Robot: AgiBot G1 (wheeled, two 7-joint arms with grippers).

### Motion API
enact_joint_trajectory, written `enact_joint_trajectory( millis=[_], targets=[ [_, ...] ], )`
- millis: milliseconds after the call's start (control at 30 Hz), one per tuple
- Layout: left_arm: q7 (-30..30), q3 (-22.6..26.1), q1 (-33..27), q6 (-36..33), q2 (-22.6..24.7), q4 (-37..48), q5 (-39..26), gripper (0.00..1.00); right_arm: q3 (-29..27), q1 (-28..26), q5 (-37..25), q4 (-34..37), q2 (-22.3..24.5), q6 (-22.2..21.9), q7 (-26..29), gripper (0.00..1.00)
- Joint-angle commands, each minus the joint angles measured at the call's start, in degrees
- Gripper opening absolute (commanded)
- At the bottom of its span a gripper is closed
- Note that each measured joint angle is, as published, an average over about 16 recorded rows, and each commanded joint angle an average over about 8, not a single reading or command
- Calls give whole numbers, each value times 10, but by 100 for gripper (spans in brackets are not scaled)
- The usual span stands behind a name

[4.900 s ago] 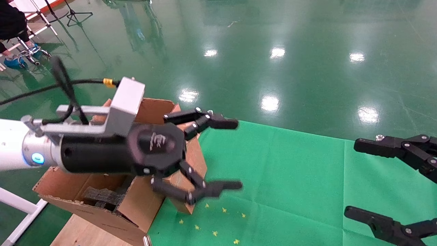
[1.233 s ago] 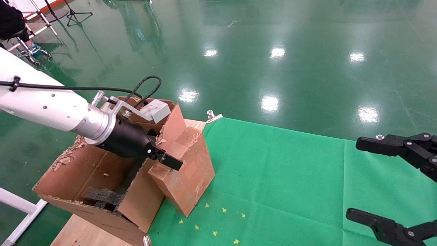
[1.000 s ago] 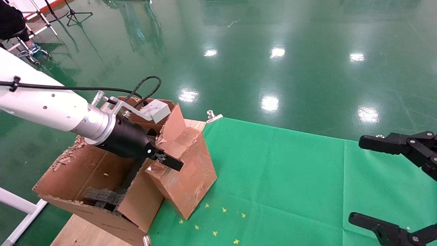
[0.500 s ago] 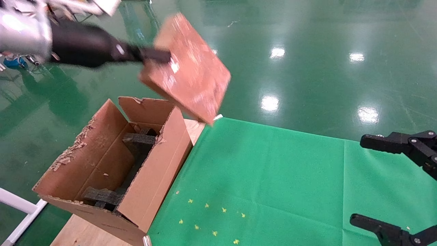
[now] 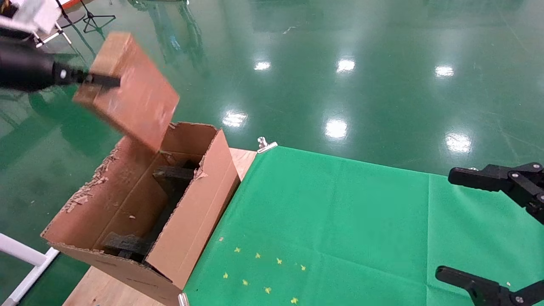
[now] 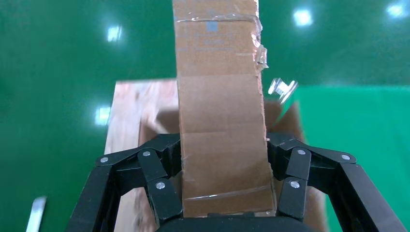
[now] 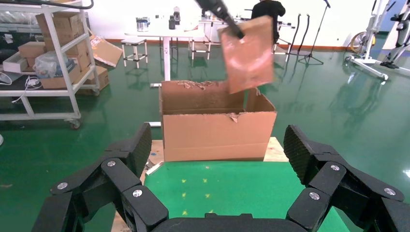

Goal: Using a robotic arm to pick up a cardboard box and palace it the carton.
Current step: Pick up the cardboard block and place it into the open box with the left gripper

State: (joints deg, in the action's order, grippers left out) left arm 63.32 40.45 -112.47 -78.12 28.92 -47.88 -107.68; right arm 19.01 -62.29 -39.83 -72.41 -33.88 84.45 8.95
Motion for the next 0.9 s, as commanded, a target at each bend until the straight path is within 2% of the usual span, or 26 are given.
enact_joint_trajectory(
  millis=[33,433,667,900],
  targets=[
    [-15,4,7,-1,-11,9,-6,0,0,0,0,0,0,0,0,100],
    [-36,24,95,50,-41,55,-16,0,0,0,0,0,0,0,0,100],
    [-47,31,147,98,-34,83,-12,0,0,0,0,0,0,0,0,100],
    [-50,35,175,119,-12,119,-4,0,0,0,0,0,0,0,0,100]
  ],
)
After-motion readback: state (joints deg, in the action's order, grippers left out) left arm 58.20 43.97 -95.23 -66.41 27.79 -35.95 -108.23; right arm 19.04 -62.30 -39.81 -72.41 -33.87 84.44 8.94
